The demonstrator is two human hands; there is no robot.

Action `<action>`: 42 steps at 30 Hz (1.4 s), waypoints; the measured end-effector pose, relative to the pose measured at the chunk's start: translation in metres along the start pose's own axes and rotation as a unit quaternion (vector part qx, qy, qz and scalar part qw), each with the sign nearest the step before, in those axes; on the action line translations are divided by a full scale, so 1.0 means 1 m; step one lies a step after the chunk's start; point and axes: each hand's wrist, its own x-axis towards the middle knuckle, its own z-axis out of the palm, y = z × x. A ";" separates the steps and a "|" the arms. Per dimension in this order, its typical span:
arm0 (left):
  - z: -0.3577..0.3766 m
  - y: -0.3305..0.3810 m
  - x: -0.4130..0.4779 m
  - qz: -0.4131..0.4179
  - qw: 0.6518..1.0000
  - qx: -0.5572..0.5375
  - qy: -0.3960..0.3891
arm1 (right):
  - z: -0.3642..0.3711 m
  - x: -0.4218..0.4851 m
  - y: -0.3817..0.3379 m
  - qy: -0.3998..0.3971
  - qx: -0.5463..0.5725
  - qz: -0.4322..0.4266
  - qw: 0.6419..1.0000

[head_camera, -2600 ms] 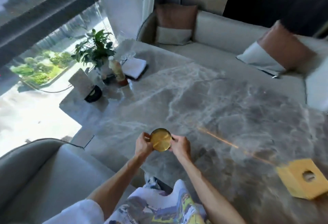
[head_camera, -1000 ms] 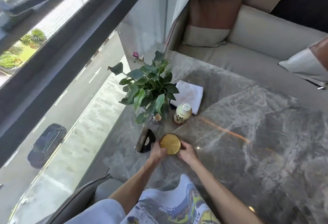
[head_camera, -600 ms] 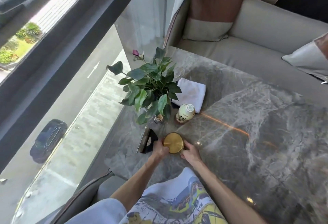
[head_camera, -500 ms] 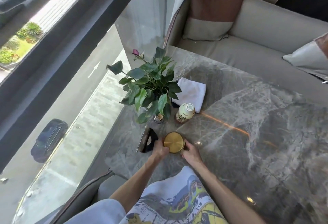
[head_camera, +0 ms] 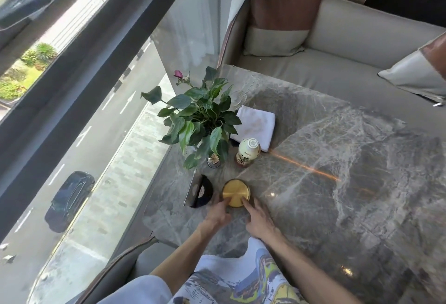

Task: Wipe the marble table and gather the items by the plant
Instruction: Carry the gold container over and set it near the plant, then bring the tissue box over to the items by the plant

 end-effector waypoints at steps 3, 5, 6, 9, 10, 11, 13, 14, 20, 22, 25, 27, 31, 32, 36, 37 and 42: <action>-0.002 0.004 -0.003 0.002 1.000 0.024 -0.008 | 0.000 0.001 0.001 -0.001 0.009 -0.003 1.000; -0.005 0.004 -0.004 0.006 0.999 0.042 -0.006 | -0.002 0.001 0.003 -0.003 0.011 -0.010 1.000; -0.006 0.005 -0.005 0.006 0.999 0.050 -0.005 | -0.004 0.000 0.004 -0.002 0.013 -0.015 1.000; -0.006 0.010 -0.009 -0.002 0.997 0.076 0.009 | -0.009 -0.006 0.009 0.010 0.040 -0.038 0.998; -0.005 0.014 -0.011 -0.003 0.995 0.097 0.022 | -0.011 -0.008 0.013 0.020 0.051 -0.043 0.998; -0.004 0.020 -0.015 -0.001 0.992 0.124 0.034 | -0.013 -0.012 0.017 0.034 0.058 -0.046 0.997; 0.003 0.040 -0.025 0.021 0.983 0.177 0.052 | -0.015 -0.020 0.030 0.082 0.042 -0.050 0.995; 0.010 0.052 -0.029 0.046 0.977 0.200 0.058 | -0.017 -0.026 0.038 0.113 0.021 -0.048 0.992; 0.073 0.112 -0.046 0.173 0.931 0.320 0.041 | -0.020 -0.098 0.119 0.235 0.041 0.045 0.970; 0.098 0.126 -0.050 0.189 0.919 0.344 0.035 | -0.014 -0.124 0.160 0.255 0.063 0.087 0.961; 0.138 0.150 -0.058 0.182 0.914 0.360 0.030 | 0.000 -0.159 0.229 0.258 0.111 0.139 0.950; 0.168 0.165 -0.062 0.169 0.918 0.358 0.028 | 0.011 -0.181 0.277 0.258 0.131 0.161 0.943; 0.231 0.199 -0.073 0.141 0.927 0.346 0.036 | 0.028 -0.221 0.372 0.245 0.174 0.181 0.936; 0.248 0.207 -0.076 0.132 0.930 0.341 0.040 | 0.031 -0.230 0.396 0.245 0.178 0.180 0.936; 0.308 0.237 -0.091 0.113 0.932 0.343 0.035 | 0.037 -0.264 0.467 0.228 0.177 0.188 0.939; 0.322 0.246 -0.096 0.117 0.930 0.348 0.032 | 0.038 -0.273 0.480 0.226 0.175 0.193 0.939; 0.368 0.292 -0.117 0.152 0.917 0.368 0.015 | 0.035 -0.299 0.532 0.237 0.200 0.200 0.929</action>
